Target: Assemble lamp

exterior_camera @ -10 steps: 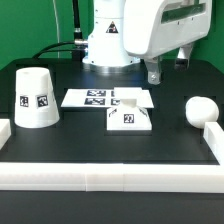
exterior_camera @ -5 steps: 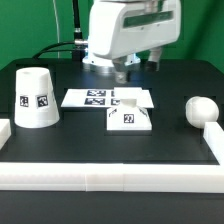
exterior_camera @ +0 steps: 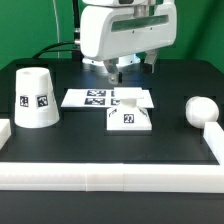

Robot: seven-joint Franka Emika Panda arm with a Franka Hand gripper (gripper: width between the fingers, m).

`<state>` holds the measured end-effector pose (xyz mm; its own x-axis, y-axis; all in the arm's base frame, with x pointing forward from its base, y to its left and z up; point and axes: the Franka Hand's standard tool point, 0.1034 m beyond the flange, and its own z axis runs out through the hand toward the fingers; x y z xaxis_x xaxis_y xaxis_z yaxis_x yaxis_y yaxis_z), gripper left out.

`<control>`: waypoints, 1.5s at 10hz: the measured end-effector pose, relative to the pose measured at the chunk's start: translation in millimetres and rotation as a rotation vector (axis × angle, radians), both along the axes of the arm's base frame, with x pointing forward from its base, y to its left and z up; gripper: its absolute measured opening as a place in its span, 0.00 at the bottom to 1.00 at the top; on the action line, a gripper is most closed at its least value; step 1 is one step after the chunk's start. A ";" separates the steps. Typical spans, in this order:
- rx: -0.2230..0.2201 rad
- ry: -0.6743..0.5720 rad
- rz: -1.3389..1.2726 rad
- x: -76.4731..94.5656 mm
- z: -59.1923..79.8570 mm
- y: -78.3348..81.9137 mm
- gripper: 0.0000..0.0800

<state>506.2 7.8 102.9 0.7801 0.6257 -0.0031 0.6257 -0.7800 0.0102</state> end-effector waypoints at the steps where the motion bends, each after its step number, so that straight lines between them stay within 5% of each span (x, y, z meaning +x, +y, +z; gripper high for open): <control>1: 0.003 0.001 -0.078 -1.2 -0.9 -0.7 0.87; 8: 0.024 0.041 -0.648 -28.9 -20.8 -4.4 0.87; 15: 0.026 0.051 -0.623 -42.7 -49.3 -6.2 0.87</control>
Offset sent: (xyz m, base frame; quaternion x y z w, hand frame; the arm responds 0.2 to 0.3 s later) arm -0.0226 -0.0156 -0.0130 -0.0301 -0.0013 0.1956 0.9802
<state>463.5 1.7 53.6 0.9977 0.0533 -0.0412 0.0520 -0.9981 -0.0320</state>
